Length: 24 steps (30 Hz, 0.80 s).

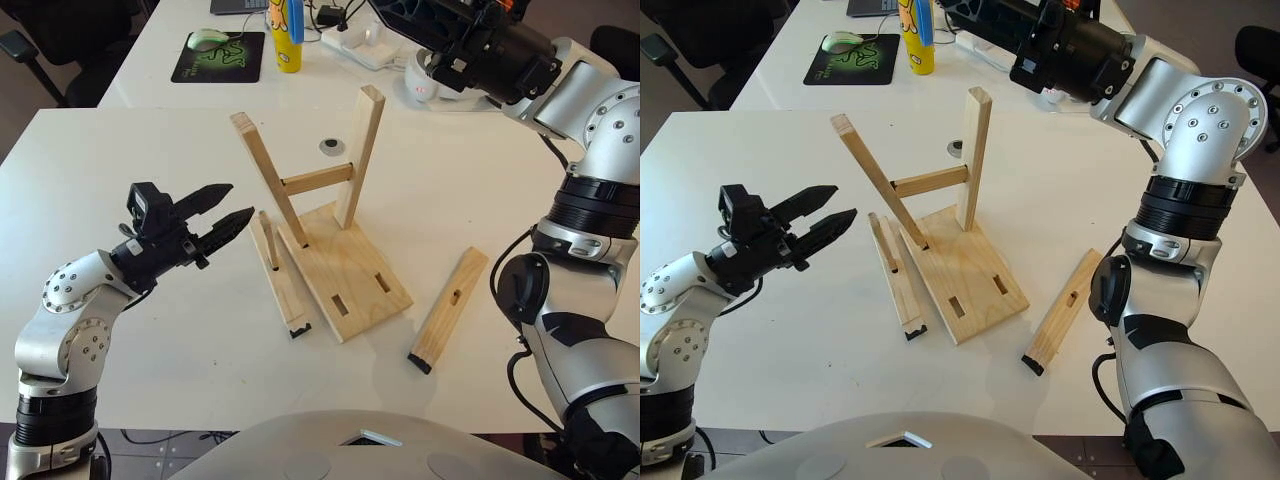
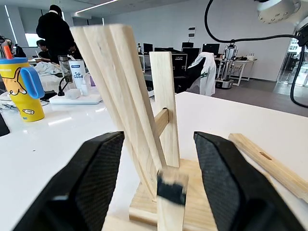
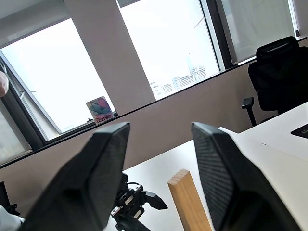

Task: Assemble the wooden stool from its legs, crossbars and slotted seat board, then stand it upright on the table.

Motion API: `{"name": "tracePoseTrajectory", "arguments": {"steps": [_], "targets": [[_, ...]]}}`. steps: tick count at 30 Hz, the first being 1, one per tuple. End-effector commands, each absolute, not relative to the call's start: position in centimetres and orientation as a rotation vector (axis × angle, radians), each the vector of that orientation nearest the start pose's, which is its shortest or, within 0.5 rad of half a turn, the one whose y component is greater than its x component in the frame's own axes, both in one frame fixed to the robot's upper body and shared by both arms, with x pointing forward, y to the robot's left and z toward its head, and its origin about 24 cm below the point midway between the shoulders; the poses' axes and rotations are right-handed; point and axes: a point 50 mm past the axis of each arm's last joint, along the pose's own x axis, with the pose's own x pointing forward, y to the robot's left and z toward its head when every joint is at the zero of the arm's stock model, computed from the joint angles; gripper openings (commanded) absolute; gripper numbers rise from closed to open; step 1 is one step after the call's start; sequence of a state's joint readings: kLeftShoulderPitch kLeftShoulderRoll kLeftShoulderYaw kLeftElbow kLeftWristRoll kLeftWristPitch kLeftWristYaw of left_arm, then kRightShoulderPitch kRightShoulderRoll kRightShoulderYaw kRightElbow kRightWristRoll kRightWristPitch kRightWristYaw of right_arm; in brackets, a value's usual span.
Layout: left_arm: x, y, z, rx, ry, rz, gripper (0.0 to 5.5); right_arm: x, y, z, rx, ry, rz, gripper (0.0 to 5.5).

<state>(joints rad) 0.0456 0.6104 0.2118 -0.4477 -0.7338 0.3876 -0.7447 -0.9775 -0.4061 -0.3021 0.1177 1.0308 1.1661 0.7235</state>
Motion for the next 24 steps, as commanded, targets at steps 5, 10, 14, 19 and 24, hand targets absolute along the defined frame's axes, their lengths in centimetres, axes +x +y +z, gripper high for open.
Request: {"name": "tracePoseTrajectory", "arguments": {"steps": [5,10,14,19,24], "targets": [[23.2,21.6,15.8,-0.075,-0.153,-0.685,1.97,31.1,-14.1,28.1,0.525,0.003,1.314,2.38],[23.4,20.4,16.0,-0.149,-0.210,-0.630,1.19,31.1,-14.2,27.9,0.526,0.001,1.302,2.38],[23.7,18.5,15.5,-0.175,-0.206,-0.646,0.61,31.0,-14.2,27.8,0.526,0.001,1.296,2.38],[24.0,16.9,14.8,-0.170,-0.157,-0.629,0.01,31.0,-14.0,27.7,0.526,0.005,1.297,2.38],[23.3,16.1,13.8,-0.136,-0.084,-0.642,0.01,30.9,-14.1,27.6,0.527,0.006,1.291,2.38]]}}
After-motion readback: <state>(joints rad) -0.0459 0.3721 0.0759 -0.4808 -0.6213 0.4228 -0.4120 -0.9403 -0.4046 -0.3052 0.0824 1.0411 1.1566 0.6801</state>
